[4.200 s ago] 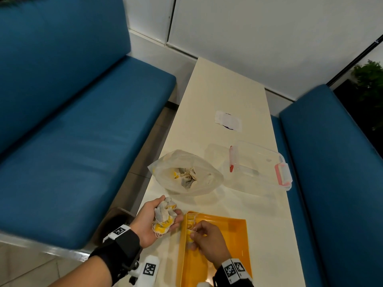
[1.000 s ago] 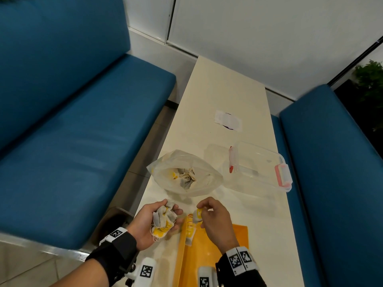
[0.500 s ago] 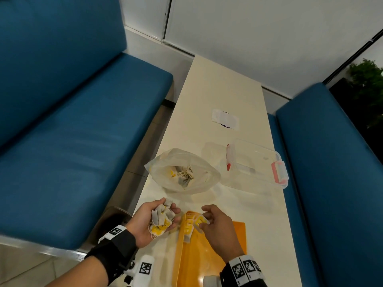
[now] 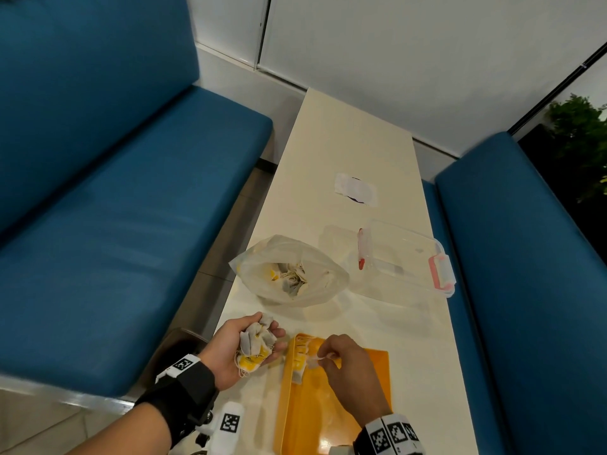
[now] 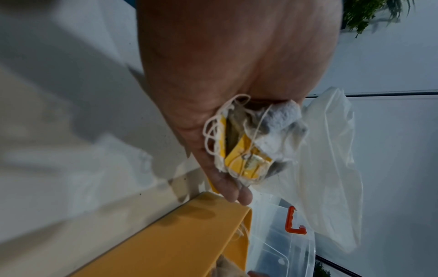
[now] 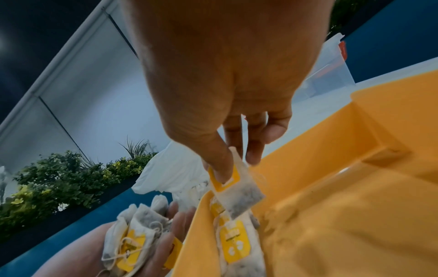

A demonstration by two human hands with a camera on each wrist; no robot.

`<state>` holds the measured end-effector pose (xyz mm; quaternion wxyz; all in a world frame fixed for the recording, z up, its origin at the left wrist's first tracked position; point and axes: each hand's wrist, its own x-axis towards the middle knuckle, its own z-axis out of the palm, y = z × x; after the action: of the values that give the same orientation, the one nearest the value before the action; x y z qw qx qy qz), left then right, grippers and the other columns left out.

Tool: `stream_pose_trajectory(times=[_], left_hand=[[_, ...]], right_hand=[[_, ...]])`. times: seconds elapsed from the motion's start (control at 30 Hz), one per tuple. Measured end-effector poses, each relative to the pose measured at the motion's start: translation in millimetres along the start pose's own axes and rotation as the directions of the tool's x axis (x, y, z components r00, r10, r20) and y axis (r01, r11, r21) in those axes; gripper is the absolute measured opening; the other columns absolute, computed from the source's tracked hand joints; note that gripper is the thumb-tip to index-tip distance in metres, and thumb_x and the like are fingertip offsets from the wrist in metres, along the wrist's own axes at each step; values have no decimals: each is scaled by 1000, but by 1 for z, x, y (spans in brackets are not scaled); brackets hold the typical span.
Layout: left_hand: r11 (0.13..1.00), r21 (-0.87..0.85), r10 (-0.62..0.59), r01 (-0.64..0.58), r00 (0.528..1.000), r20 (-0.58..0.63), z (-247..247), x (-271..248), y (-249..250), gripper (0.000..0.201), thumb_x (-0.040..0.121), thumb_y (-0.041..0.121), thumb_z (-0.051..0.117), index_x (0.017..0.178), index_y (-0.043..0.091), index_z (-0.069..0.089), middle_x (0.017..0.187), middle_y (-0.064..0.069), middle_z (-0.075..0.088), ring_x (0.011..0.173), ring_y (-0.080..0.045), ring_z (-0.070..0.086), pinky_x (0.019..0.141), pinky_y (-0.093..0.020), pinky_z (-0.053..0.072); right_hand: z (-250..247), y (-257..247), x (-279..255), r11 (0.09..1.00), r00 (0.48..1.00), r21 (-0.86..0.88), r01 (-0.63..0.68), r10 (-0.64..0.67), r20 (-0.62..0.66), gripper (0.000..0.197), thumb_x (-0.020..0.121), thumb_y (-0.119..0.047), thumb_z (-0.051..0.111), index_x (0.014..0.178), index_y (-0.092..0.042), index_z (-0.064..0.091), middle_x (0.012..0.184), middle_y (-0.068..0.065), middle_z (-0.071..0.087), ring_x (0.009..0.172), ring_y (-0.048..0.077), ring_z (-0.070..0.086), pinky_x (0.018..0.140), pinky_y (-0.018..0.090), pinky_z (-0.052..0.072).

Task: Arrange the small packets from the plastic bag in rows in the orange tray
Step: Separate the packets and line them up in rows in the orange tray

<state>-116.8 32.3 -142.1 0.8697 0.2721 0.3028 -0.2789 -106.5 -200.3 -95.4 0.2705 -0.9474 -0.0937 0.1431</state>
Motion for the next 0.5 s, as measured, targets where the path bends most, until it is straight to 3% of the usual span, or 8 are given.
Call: stream_pose_trajectory(times=[0.1, 0.17, 0.27, 0.33, 0.4, 0.5], left_hand=[[1000, 12, 1, -1, 1000, -6, 0, 2, 1, 38, 103, 34, 48, 102, 3, 70, 115, -20, 71, 95, -35, 69, 85, -42, 57], [1000, 17, 5, -5, 1000, -2, 1, 4, 3, 38, 103, 34, 48, 105, 2, 70, 115, -20, 71, 93, -35, 70, 87, -43, 56], [1000, 17, 5, -5, 1000, 0, 2, 9, 6, 39, 103, 34, 48, 109, 2, 69, 116, -20, 71, 92, -34, 71, 83, -41, 58], [1000, 18, 0, 0, 1000, 5, 4, 12, 8, 39, 103, 35, 48, 111, 2, 68, 117, -19, 71, 92, -34, 70, 79, -40, 59], [1000, 24, -5, 5, 1000, 5, 6, 16, 9, 39, 103, 34, 48, 109, 1, 68, 116, -19, 70, 91, -34, 69, 75, -38, 60], [999, 37, -11, 10, 1000, 11, 6, 21, 8, 39, 103, 34, 49, 107, 0, 68, 115, -20, 70, 90, -35, 69, 79, -40, 58]], right_hand=[[-1, 3, -3, 996, 998, 78, -51, 49, 29, 24, 92, -9, 58, 82, -30, 55, 80, -8, 63, 70, 10, 61, 63, 24, 49], [-1, 3, -6, 986, 994, 136, -96, 87, 71, 25, 93, -7, 55, 85, -31, 56, 76, -4, 62, 64, 14, 61, 58, 23, 48], [2, 7, -10, 985, 988, 126, -120, 106, 109, 34, 92, -5, 58, 91, -39, 55, 79, -6, 61, 72, 11, 62, 61, 16, 48], [4, 9, -12, 983, 984, 109, -149, 136, 116, 28, 90, -6, 62, 87, -34, 58, 79, -6, 64, 74, 10, 63, 63, 17, 50], [5, 11, -12, 982, 979, 92, -168, 155, 130, 22, 86, -7, 64, 81, -28, 63, 70, -5, 64, 64, 5, 60, 59, 17, 49], [6, 9, -13, 975, 964, 104, -197, 173, 200, 11, 81, -10, 61, 81, -20, 65, 66, -3, 62, 53, 5, 55, 52, 19, 45]])
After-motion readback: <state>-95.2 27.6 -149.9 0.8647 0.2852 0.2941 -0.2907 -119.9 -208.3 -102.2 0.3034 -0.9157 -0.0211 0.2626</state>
